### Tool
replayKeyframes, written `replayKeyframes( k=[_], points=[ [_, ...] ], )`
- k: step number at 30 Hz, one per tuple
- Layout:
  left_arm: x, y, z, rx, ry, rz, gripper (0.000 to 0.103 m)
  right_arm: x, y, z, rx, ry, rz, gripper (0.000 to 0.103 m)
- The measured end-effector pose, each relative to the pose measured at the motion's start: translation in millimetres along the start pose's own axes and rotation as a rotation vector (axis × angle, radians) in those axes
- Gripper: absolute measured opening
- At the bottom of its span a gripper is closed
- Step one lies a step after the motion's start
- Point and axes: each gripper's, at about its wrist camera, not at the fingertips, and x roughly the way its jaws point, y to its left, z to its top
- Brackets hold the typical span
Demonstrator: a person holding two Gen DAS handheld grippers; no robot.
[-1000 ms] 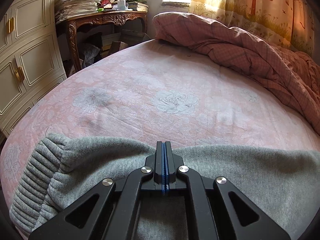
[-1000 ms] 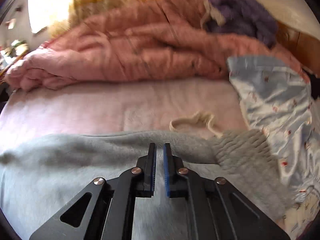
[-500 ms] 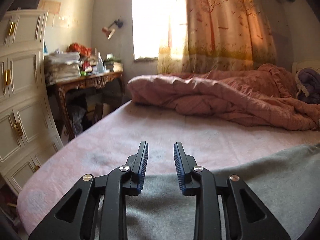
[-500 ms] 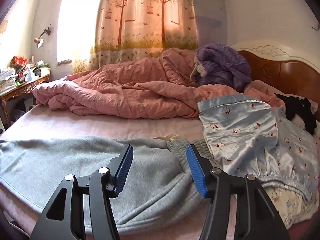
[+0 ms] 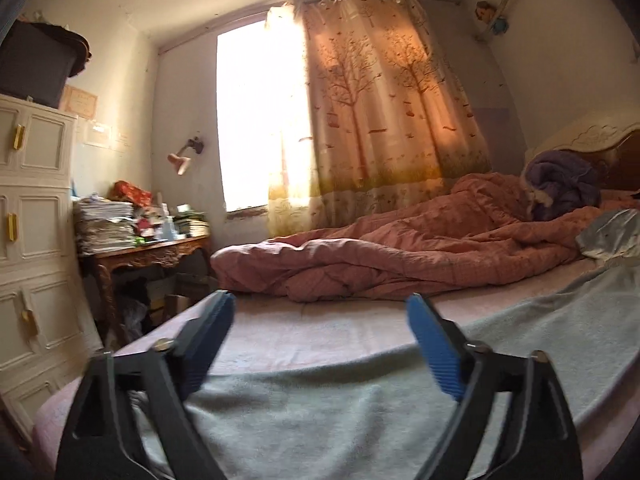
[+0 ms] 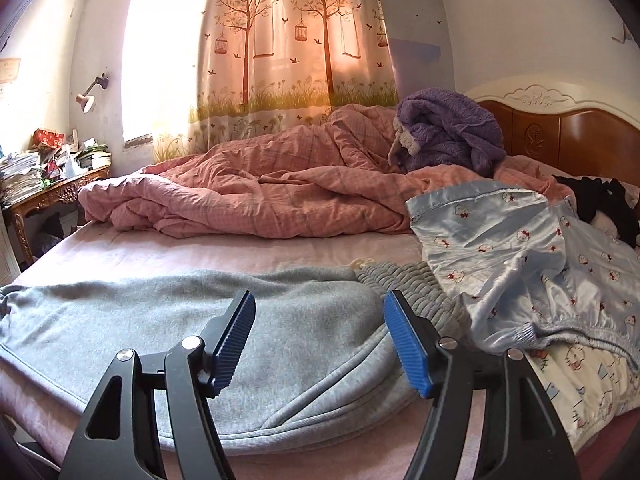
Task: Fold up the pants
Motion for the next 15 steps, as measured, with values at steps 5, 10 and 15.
replayKeyframes(
  k=[5,10,15],
  points=[
    [-2,-22,-10,-0.018,-0.024,-0.049,0.103,-5,4,-8,0.016,-0.04,0.008,0.1],
    [0,-20,-24,-0.092,-0.065,-0.031,0.103,-19,-2,-19,0.037,-0.106,0.002,0.103],
    [-10,-28,-37,-0.069,-0.12,0.003,0.103,-29,-3,-35,0.049,-0.252,-0.078,0.103]
  ],
)
